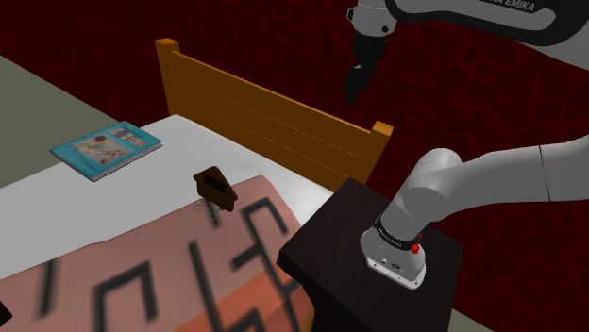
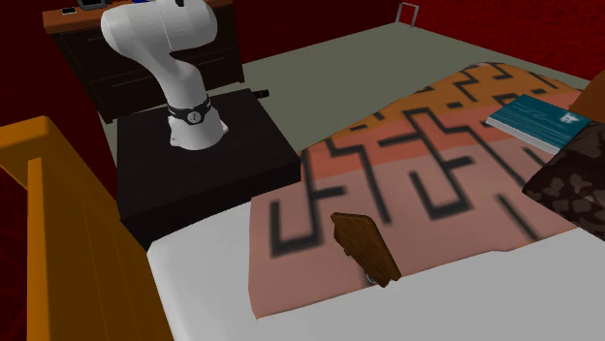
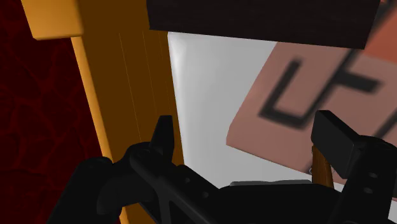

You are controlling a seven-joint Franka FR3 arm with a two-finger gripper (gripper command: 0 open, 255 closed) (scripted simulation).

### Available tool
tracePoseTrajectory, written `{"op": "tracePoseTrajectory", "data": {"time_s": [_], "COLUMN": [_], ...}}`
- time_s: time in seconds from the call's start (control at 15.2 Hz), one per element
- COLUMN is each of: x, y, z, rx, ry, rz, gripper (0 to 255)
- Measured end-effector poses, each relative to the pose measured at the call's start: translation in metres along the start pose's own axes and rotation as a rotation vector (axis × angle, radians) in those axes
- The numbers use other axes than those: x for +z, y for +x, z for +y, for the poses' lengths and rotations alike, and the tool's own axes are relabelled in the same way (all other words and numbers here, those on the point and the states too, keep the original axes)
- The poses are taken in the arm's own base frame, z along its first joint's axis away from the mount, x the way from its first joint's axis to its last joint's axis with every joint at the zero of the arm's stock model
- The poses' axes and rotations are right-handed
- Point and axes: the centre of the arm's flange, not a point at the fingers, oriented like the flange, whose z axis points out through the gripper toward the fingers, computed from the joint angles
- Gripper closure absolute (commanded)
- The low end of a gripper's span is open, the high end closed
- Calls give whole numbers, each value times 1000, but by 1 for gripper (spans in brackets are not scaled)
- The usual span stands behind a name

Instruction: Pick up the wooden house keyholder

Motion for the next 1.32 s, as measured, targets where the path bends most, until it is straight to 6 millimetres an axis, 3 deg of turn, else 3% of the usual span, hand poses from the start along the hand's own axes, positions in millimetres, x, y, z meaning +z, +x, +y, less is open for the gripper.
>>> {"op": "tracePoseTrajectory", "data": {"time_s": [0.2, 1.32], "x": [8, 110], "y": [13, 193], "z": [-7, -100], "rx": [-5, -65], "ry": [5, 74], "rz": [-9, -120], "gripper": [0, 0]}}
